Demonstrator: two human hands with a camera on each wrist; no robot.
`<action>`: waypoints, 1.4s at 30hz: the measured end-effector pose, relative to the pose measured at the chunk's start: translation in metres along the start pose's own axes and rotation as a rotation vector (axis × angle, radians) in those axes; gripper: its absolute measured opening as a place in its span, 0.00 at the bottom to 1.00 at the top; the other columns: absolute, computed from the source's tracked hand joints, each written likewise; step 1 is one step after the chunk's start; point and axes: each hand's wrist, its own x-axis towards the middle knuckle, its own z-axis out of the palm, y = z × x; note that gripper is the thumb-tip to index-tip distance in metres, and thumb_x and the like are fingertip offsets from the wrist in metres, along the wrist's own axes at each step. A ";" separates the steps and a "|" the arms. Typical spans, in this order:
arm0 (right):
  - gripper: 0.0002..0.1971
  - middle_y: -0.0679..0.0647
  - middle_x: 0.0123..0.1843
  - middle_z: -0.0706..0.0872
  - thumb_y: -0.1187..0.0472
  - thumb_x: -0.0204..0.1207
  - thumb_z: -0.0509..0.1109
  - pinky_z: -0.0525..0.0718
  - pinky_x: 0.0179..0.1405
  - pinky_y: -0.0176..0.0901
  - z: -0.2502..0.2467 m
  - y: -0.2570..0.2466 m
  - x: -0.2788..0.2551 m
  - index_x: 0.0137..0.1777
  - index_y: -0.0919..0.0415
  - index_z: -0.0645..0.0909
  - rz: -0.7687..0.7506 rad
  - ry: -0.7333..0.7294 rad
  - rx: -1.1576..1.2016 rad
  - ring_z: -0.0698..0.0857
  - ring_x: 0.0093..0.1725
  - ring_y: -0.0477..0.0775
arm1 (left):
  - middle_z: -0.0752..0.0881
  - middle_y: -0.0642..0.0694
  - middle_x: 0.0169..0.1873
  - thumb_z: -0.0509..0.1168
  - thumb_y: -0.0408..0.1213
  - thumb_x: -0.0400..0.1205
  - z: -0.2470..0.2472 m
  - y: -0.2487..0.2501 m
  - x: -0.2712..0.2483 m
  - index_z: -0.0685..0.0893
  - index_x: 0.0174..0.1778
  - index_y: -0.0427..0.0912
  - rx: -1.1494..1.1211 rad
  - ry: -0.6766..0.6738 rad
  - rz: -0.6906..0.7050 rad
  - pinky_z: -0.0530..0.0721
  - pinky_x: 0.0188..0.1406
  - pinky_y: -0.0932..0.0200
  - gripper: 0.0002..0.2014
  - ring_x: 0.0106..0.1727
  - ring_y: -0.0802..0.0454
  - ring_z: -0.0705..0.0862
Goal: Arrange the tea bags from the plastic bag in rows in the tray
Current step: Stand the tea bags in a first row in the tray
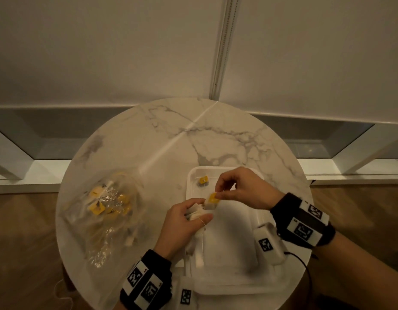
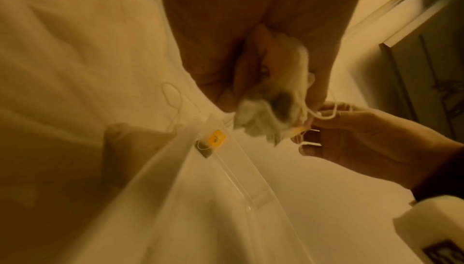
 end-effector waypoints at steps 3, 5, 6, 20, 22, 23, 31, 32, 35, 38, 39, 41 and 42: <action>0.03 0.49 0.40 0.88 0.60 0.74 0.79 0.81 0.43 0.34 -0.006 0.009 0.021 0.42 0.58 0.88 0.065 0.012 -0.091 0.84 0.39 0.44 | 0.88 0.48 0.40 0.78 0.31 0.74 -0.007 -0.006 -0.001 0.91 0.52 0.48 -0.001 0.125 -0.018 0.84 0.38 0.69 0.13 0.37 0.63 0.86; 0.05 0.48 0.39 0.86 0.59 0.74 0.78 0.80 0.43 0.34 -0.002 0.016 0.035 0.44 0.61 0.88 0.114 -0.013 -0.176 0.82 0.38 0.44 | 0.87 0.47 0.41 0.78 0.30 0.74 -0.010 -0.010 -0.003 0.91 0.52 0.48 0.013 0.143 -0.020 0.83 0.37 0.71 0.13 0.37 0.64 0.85; 0.05 0.47 0.37 0.85 0.59 0.75 0.78 0.79 0.41 0.32 0.002 0.018 0.042 0.43 0.61 0.88 0.131 -0.032 -0.198 0.81 0.37 0.43 | 0.86 0.46 0.40 0.78 0.30 0.74 -0.011 -0.011 -0.004 0.91 0.51 0.48 0.015 0.134 -0.017 0.83 0.36 0.71 0.12 0.36 0.63 0.85; 0.05 0.55 0.40 0.88 0.66 0.72 0.77 0.88 0.42 0.45 0.031 0.032 0.108 0.40 0.57 0.86 0.222 -0.040 -0.341 0.88 0.38 0.54 | 0.89 0.51 0.35 0.79 0.36 0.74 -0.012 -0.034 0.000 0.91 0.40 0.50 0.081 0.098 -0.025 0.82 0.36 0.67 0.05 0.37 0.59 0.87; 0.03 0.56 0.44 0.89 0.64 0.72 0.77 0.90 0.47 0.51 0.032 0.033 0.109 0.40 0.56 0.86 0.231 -0.022 -0.405 0.89 0.41 0.57 | 0.90 0.51 0.36 0.79 0.35 0.74 -0.012 -0.035 0.000 0.91 0.41 0.48 0.083 0.103 -0.023 0.82 0.36 0.68 0.04 0.37 0.59 0.87; 0.03 0.56 0.45 0.89 0.63 0.72 0.77 0.90 0.47 0.52 0.033 0.033 0.110 0.41 0.55 0.87 0.233 -0.016 -0.433 0.88 0.41 0.58 | 0.90 0.50 0.36 0.79 0.35 0.74 -0.012 -0.036 0.000 0.91 0.41 0.48 0.080 0.104 -0.024 0.82 0.36 0.67 0.04 0.37 0.59 0.87; 0.06 0.54 0.46 0.83 0.55 0.74 0.76 0.75 0.38 0.43 0.035 0.034 0.109 0.40 0.51 0.82 0.218 0.018 -0.570 0.85 0.45 0.59 | 0.91 0.52 0.39 0.79 0.40 0.74 -0.014 -0.035 0.002 0.91 0.41 0.47 0.071 0.105 -0.006 0.83 0.40 0.69 0.04 0.41 0.58 0.88; 0.05 0.54 0.46 0.84 0.54 0.74 0.77 0.75 0.38 0.43 0.035 0.034 0.108 0.41 0.52 0.83 0.213 0.022 -0.570 0.85 0.45 0.59 | 0.91 0.53 0.39 0.78 0.37 0.75 -0.014 -0.034 0.002 0.91 0.42 0.46 0.064 0.106 -0.009 0.82 0.40 0.70 0.03 0.41 0.59 0.88; 0.06 0.54 0.47 0.85 0.53 0.73 0.77 0.77 0.37 0.44 0.032 0.033 0.103 0.41 0.51 0.83 0.192 0.037 -0.555 0.85 0.44 0.57 | 0.90 0.52 0.37 0.76 0.35 0.77 -0.014 -0.034 0.003 0.91 0.43 0.43 0.019 0.091 -0.016 0.83 0.38 0.69 0.02 0.38 0.60 0.87; 0.05 0.53 0.46 0.87 0.53 0.74 0.76 0.83 0.40 0.46 0.026 0.028 0.092 0.42 0.51 0.83 0.173 0.069 -0.508 0.85 0.42 0.54 | 0.88 0.47 0.34 0.72 0.32 0.80 -0.014 -0.031 0.004 0.90 0.44 0.36 -0.059 0.102 -0.028 0.83 0.36 0.68 0.03 0.35 0.59 0.85; 0.05 0.53 0.44 0.87 0.54 0.74 0.76 0.86 0.40 0.48 0.024 0.024 0.086 0.41 0.52 0.84 0.167 0.077 -0.453 0.86 0.39 0.53 | 0.88 0.44 0.34 0.70 0.32 0.82 -0.014 -0.030 0.005 0.90 0.45 0.34 -0.100 0.120 -0.055 0.83 0.36 0.67 0.05 0.34 0.57 0.85; 0.05 0.52 0.38 0.89 0.58 0.77 0.74 0.88 0.37 0.45 0.023 0.011 0.068 0.40 0.54 0.84 0.143 0.070 -0.234 0.88 0.32 0.52 | 0.86 0.41 0.33 0.66 0.38 0.84 -0.014 -0.029 0.006 0.90 0.46 0.36 -0.204 0.141 -0.133 0.83 0.33 0.60 0.11 0.34 0.48 0.83; 0.06 0.53 0.35 0.89 0.60 0.78 0.74 0.88 0.36 0.44 0.023 0.003 0.058 0.40 0.57 0.85 0.118 0.050 -0.120 0.88 0.30 0.52 | 0.85 0.40 0.31 0.64 0.43 0.85 -0.014 -0.028 0.007 0.91 0.46 0.37 -0.262 0.146 -0.177 0.80 0.31 0.56 0.14 0.34 0.43 0.80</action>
